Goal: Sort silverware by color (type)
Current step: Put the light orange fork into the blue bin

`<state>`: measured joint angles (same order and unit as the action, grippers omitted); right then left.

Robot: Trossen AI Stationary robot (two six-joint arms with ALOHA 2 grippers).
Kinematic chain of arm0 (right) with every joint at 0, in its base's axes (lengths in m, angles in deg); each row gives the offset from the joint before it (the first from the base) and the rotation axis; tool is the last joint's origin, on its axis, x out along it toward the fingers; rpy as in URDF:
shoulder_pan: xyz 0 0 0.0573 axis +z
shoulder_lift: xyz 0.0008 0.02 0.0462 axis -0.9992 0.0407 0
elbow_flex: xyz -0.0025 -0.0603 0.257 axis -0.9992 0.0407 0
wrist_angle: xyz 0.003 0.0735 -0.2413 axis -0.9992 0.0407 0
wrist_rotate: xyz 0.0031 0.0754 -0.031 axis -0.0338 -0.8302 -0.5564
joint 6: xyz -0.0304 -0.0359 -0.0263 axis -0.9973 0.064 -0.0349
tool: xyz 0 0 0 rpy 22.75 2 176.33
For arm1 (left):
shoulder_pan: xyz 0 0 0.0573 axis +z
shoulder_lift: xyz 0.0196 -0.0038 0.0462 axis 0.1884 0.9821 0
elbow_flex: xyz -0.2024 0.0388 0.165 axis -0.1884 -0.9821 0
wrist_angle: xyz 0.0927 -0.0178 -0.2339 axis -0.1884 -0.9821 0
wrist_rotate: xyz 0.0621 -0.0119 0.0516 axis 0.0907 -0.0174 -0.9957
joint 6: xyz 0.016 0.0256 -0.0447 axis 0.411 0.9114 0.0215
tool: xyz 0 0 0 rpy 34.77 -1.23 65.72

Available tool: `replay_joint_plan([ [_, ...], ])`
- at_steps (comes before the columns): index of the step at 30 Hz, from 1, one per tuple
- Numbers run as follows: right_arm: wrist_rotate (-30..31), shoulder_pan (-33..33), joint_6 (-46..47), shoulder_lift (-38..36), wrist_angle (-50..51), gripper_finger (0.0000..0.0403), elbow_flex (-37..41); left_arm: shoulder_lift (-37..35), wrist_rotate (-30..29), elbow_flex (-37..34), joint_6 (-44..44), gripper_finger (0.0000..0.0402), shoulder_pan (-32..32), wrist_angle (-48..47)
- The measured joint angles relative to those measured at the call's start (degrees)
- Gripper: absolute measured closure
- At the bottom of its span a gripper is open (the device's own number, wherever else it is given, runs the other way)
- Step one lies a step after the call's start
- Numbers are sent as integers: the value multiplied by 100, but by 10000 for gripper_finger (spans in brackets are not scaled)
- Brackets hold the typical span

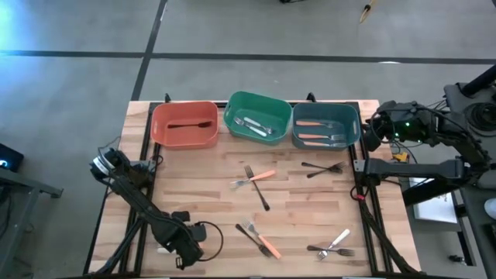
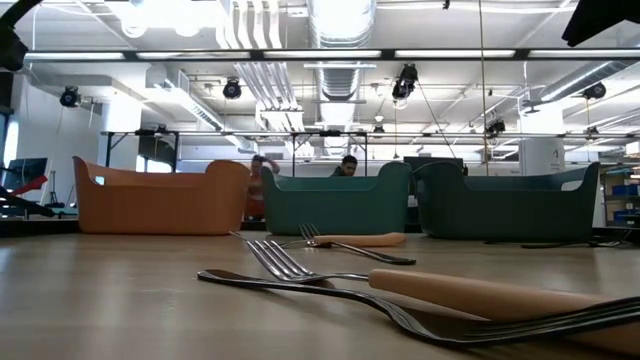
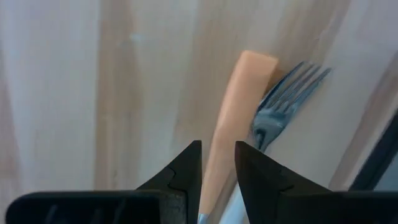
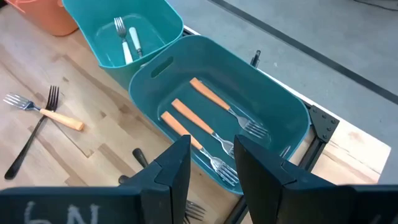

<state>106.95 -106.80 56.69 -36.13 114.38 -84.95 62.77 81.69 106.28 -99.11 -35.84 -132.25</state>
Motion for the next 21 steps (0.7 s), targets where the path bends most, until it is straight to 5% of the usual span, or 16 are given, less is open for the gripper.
replay_joint_plan([
  [21, 18, 0, 311, 0, -8, 289, 0, 65, 36, -621, -25, 324, 24, 829],
])
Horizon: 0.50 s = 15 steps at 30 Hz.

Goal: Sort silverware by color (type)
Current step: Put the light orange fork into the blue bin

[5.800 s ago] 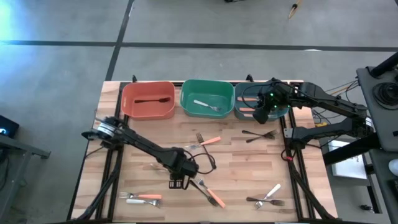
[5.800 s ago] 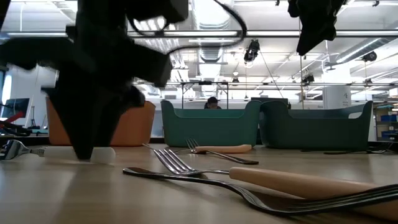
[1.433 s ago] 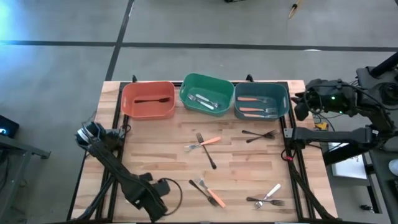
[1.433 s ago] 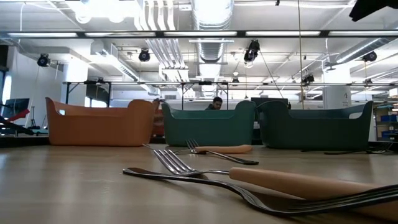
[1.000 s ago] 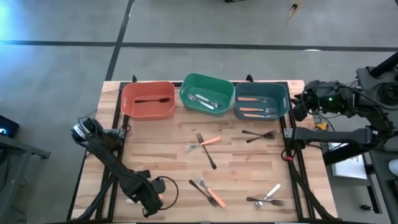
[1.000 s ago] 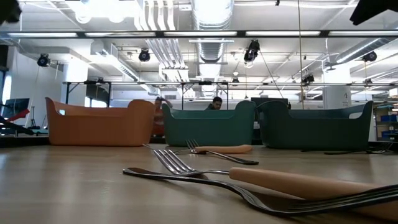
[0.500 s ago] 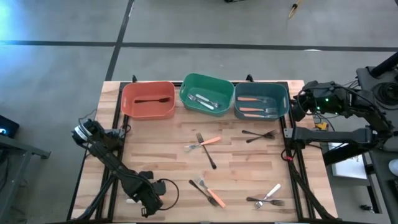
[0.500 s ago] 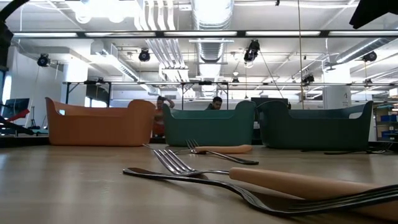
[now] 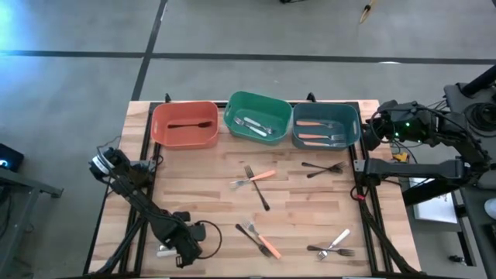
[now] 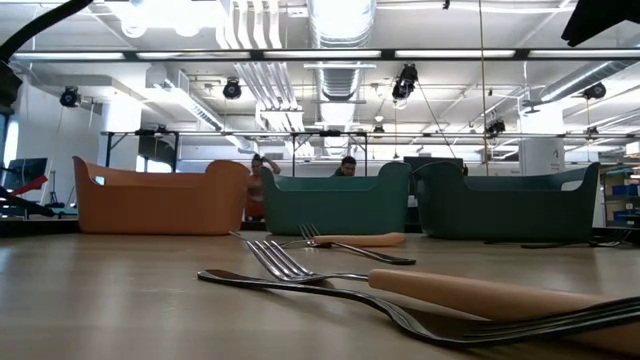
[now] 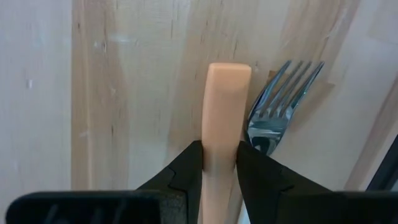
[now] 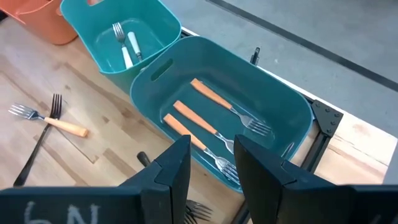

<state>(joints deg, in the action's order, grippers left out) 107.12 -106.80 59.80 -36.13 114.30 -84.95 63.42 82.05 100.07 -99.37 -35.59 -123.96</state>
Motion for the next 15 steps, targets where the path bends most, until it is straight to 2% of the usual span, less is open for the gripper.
replay_joint_plan([
  [6, 0, 0, 24, 2, -7, 289, 0, 2, 12, 7, -157, 354, 24, -29],
  [15, 0, 0, 93, 2, -23, 289, 0, -107, -37, -6, -429, 354, 99, -78],
])
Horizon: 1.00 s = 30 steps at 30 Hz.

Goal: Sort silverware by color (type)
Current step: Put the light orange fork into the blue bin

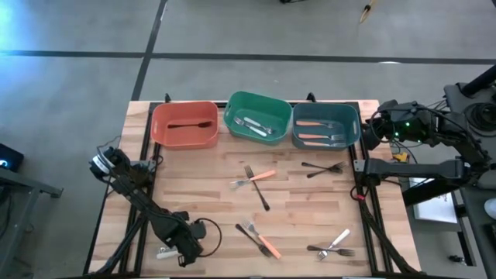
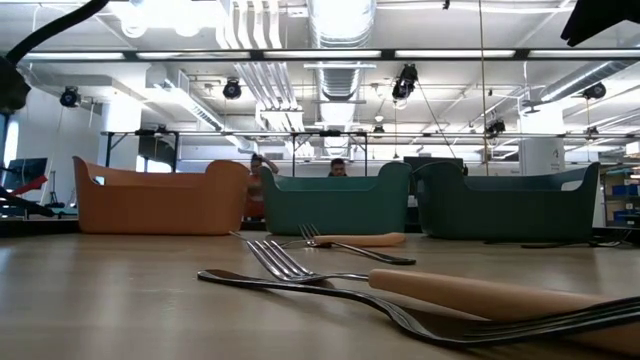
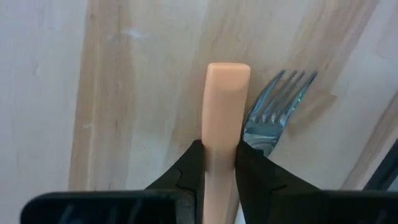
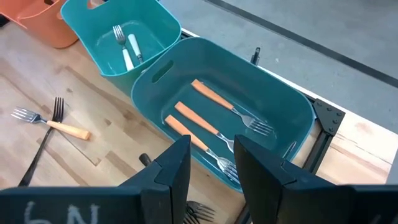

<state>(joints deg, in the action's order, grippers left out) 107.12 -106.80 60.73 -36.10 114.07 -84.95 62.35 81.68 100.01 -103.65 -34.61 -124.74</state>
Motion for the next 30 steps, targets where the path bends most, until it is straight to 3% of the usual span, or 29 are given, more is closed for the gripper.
replay_joint_plan([
  [10, 0, 0, 12, 0, -1, 289, 0, -731, -1237, -34, -329, 354, 372, -803],
  [15, -2, 0, 147, 0, -64, 289, 0, -1276, -2267, -16, -351, 354, 852, -686],
  [20, -65, 0, 211, 64, -338, 289, 21, -1626, -3831, 254, -198, 354, 1480, -504],
  [25, -542, 0, 123, 164, -961, 289, 79, -1659, -5058, 658, 307, 354, 2018, 280],
  [30, -1496, 7, -130, 188, -2370, 289, 261, -1394, -5581, 1127, 989, 354, 2524, 1113],
])
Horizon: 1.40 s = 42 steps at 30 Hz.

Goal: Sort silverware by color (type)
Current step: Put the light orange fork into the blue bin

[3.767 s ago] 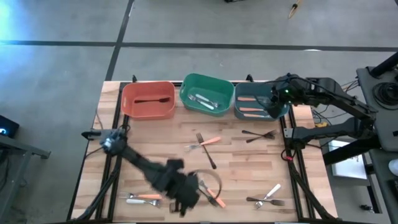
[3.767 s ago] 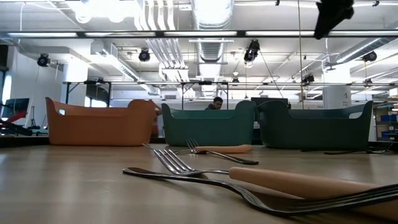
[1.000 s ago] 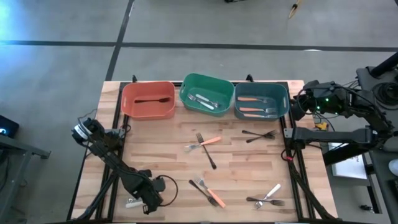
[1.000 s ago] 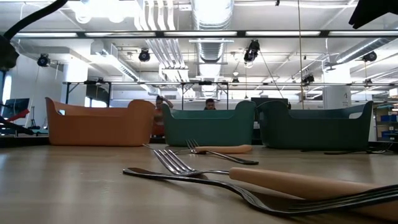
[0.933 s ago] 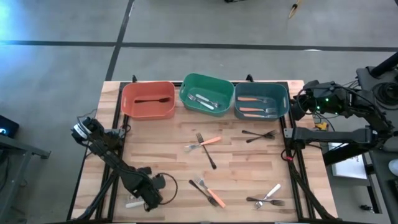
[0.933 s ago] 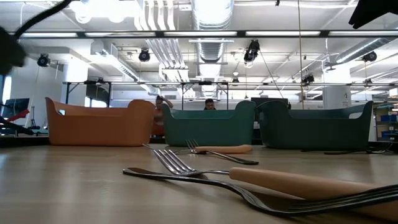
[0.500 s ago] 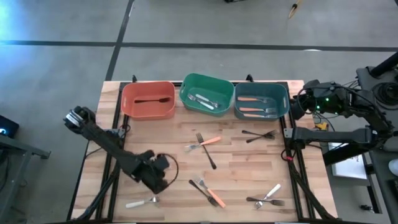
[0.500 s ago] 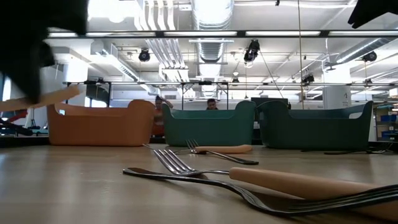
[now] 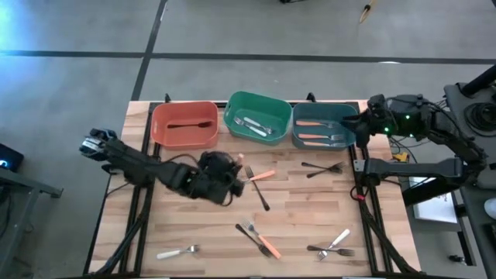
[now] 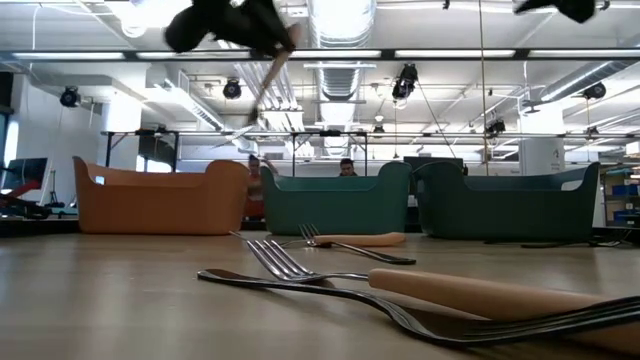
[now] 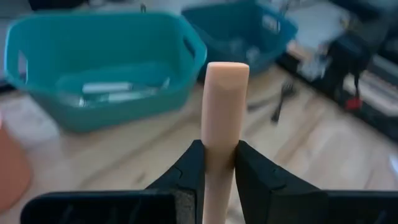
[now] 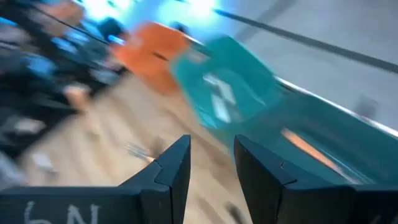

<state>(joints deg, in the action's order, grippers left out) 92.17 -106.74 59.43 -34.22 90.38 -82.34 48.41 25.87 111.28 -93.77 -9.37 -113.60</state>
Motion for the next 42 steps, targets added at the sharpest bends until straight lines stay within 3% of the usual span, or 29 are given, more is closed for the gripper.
replay_joint_plan([
  [8, -1194, 9, -62, 192, -1893, 289, 338, 888, 20, 1449, 457, 354, 605, 21],
  [17, -1252, 181, -206, 725, -2073, 289, 414, 2028, -243, 3305, 679, 354, 873, -1017],
  [27, -1256, 557, -607, 1072, -2537, 289, 410, 2817, -79, 5108, 1304, 354, 1168, -1950],
  [32, -1253, 557, -671, 1000, -2615, 289, 424, 2999, -181, 5541, 1314, 354, 1227, -2418],
  [42, -1254, 557, -759, 1032, -2864, 289, 329, 3021, -128, 5670, 1482, 354, 1350, -2158],
])
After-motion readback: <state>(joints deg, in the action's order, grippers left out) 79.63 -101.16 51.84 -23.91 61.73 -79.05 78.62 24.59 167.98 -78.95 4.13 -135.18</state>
